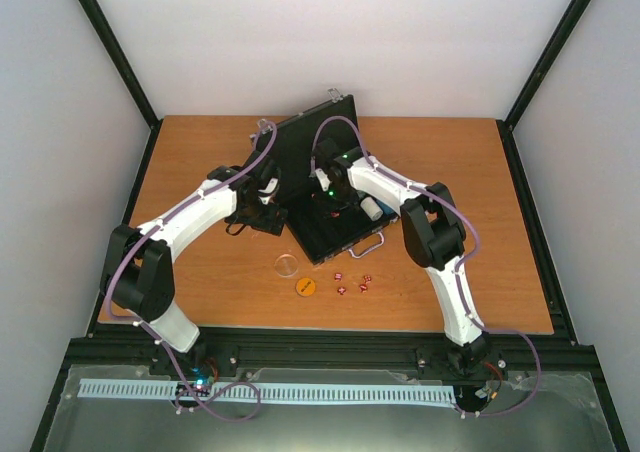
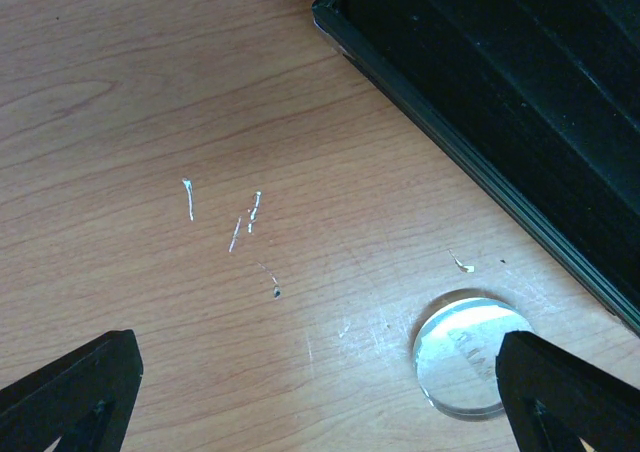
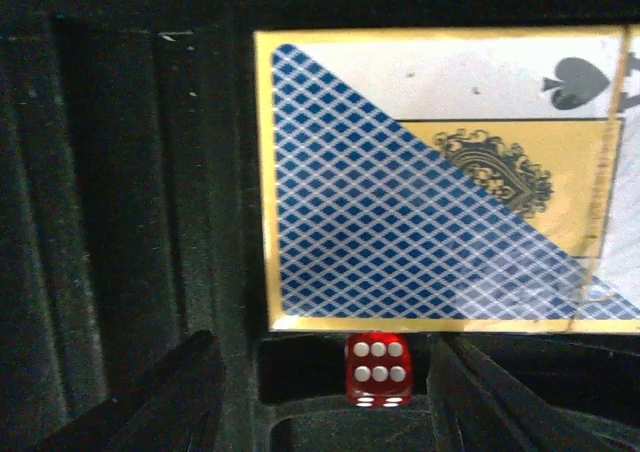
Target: Pack up texas hold em set
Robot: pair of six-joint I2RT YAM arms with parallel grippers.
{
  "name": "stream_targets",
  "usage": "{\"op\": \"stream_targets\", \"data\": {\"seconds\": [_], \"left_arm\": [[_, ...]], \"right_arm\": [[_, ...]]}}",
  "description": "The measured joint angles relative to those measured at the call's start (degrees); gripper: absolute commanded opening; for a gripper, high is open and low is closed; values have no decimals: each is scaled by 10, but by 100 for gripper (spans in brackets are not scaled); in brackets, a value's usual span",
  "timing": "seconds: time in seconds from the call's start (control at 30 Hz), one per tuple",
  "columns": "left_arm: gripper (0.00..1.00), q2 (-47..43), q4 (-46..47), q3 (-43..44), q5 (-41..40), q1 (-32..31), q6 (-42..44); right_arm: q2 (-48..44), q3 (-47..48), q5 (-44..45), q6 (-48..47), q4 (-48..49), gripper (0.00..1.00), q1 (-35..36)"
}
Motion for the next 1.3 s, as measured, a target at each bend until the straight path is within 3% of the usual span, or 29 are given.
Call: {"op": "stream_targets", "data": {"seconds": [0.27,0.73,1.3], "left_arm": [[100,0,0,0,0,0,0],[100,0,0,0,-1,0,0],[100,0,0,-1,-3,0,0]], "right_arm": [[-4,23,-33,-2,-6,57,2],[-4,26,17,13,-37,57,2],[12,20,-76,16,-35,57,2]]}}
